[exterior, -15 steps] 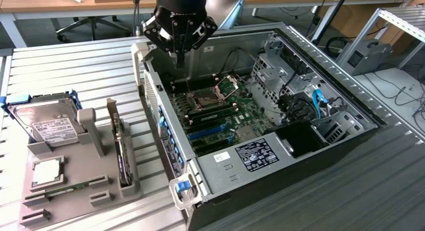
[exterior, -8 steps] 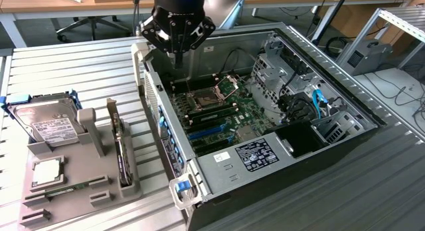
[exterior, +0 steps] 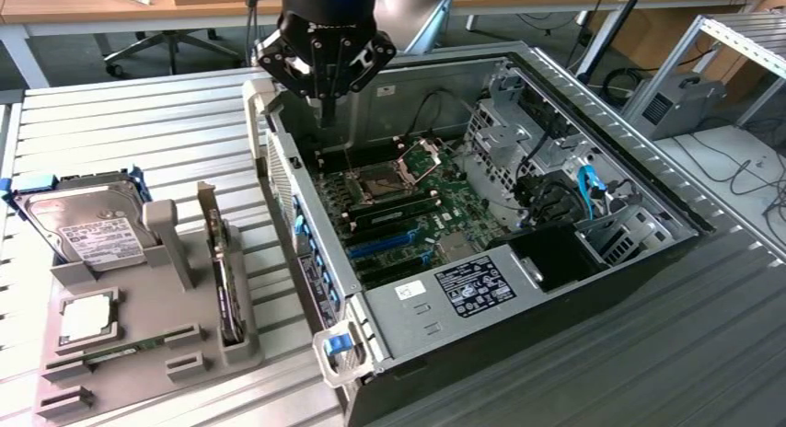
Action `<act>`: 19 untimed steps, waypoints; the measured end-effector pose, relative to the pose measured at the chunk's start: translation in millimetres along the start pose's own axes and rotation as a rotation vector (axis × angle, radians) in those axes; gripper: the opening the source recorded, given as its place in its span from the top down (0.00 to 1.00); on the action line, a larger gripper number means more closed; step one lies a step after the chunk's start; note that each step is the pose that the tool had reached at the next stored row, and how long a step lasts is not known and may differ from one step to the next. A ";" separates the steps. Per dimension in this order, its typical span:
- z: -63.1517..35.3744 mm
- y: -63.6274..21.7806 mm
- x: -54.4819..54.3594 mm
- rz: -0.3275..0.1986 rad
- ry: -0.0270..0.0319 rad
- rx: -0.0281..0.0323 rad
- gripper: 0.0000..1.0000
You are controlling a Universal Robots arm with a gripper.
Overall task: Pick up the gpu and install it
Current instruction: 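Reach for the gpu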
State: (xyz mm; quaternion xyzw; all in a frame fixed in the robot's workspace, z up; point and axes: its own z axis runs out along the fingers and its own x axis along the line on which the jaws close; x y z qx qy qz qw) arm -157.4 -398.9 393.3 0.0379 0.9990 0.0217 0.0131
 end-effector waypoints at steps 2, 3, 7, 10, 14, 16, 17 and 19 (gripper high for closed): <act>0.0 0.0 0.4 0.000 0.0000 0.0000 0.89; 0.0 0.0 0.6 0.000 0.0000 0.0000 0.89; -0.1 -0.1 1.4 0.000 0.0000 0.0000 0.89; -0.1 -0.2 2.1 0.000 0.0000 0.0001 0.89; -0.1 -0.2 3.0 0.000 0.0000 0.0001 0.89; -0.1 -0.3 3.5 0.000 0.0000 0.0000 0.89; -0.1 -0.3 3.7 0.000 0.0000 0.0000 0.89; -0.1 -0.3 4.0 0.000 -0.0001 0.0000 0.89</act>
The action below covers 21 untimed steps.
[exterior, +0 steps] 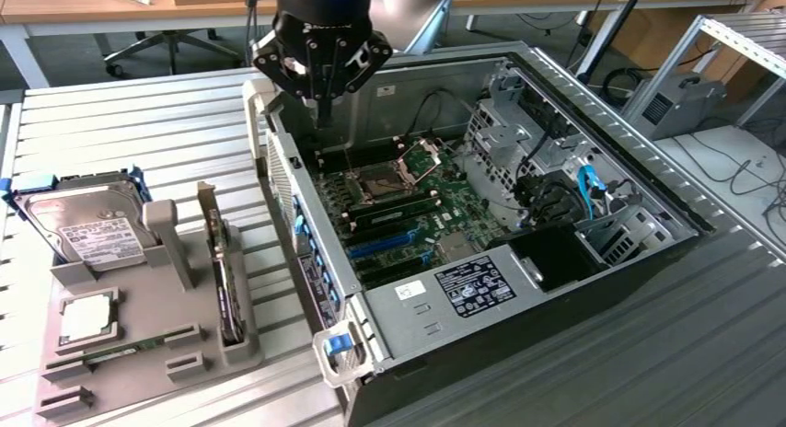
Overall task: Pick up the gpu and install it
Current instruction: 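Reach for the gpu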
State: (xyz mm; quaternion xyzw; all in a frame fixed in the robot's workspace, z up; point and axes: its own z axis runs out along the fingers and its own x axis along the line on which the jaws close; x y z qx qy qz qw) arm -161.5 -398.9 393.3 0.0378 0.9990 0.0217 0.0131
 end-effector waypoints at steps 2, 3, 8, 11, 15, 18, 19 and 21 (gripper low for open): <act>-0.1 0.0 0.4 0.000 0.0001 0.0001 0.89; -0.1 0.0 0.6 0.000 0.0001 0.0001 0.89; -0.1 -0.2 2.6 0.000 0.0001 0.0001 0.89; -0.1 -0.2 3.1 0.000 0.0000 0.0000 0.89; -0.2 -0.3 4.0 0.000 0.0001 0.0001 0.89; -0.2 -0.4 4.9 0.000 0.0001 0.0001 0.89; -0.2 -0.4 5.2 0.000 0.0001 0.0001 0.89; -0.2 -0.4 5.5 0.000 0.0001 0.0001 0.89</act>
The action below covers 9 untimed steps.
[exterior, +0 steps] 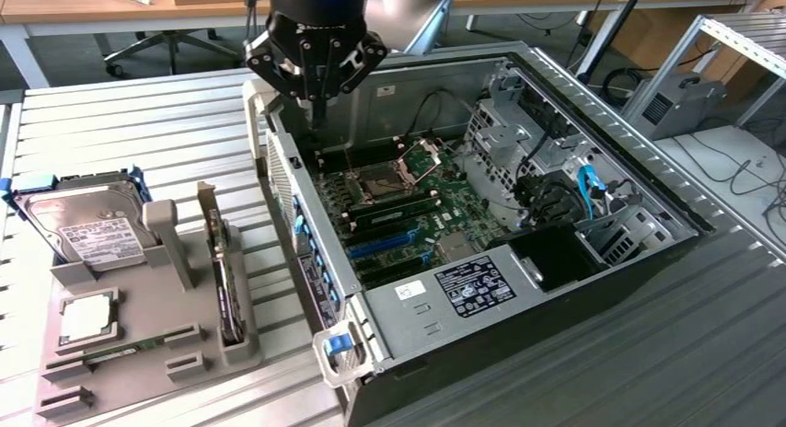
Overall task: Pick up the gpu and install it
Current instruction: 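Reach for the gpu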
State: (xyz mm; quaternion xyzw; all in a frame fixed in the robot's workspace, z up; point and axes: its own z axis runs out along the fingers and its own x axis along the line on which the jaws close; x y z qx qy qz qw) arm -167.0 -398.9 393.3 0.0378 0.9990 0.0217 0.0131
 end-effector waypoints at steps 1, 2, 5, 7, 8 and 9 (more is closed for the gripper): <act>0.0 0.0 0.2 0.000 -0.0001 -0.0001 0.89; 0.0 0.0 0.4 0.000 0.0000 -0.0001 0.89; 0.0 -0.1 1.2 0.000 0.0000 0.0000 0.89; 0.0 -0.1 1.5 0.000 0.0000 0.0000 0.89; 0.0 -0.1 1.7 0.000 0.0000 0.0000 0.89; 0.0 -0.1 1.9 0.000 0.0000 0.0000 0.89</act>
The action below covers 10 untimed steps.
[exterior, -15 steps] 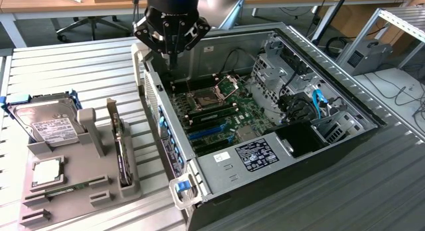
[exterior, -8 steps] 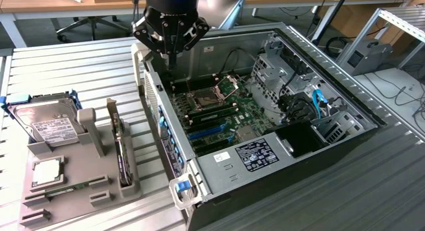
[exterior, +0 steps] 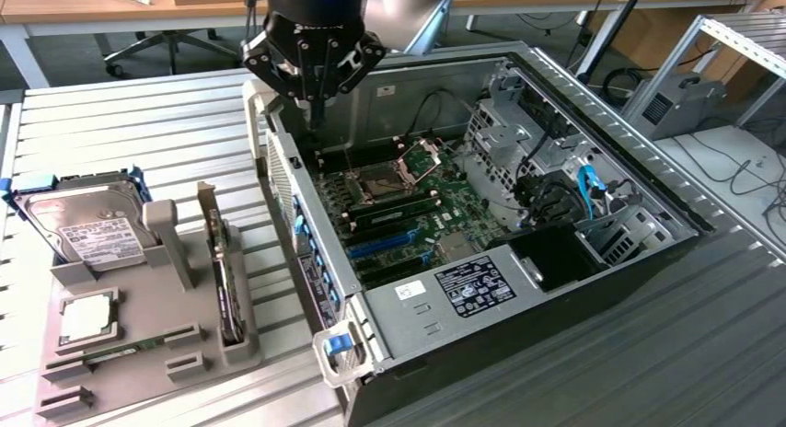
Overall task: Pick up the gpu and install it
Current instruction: 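Reach for the gpu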
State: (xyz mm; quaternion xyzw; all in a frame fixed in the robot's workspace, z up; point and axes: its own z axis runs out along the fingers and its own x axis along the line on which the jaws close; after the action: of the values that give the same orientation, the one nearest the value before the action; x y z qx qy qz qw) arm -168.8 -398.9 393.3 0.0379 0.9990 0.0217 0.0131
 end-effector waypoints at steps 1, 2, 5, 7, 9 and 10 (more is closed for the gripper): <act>0.0 0.0 0.2 0.000 0.0000 0.0000 0.89; 0.0 0.0 0.4 0.000 0.0000 0.0000 0.89; -0.1 -0.2 2.5 0.000 0.0000 0.0000 0.89; -0.1 -0.2 2.9 0.000 0.0000 0.0000 0.89; -0.1 -0.2 3.3 0.000 0.0000 -0.0001 0.89; -0.1 -0.3 3.5 0.000 0.0000 0.0000 0.89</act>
State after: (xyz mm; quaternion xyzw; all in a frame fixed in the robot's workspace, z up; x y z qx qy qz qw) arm -172.3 -398.9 393.3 0.0379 0.9990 0.0217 0.0131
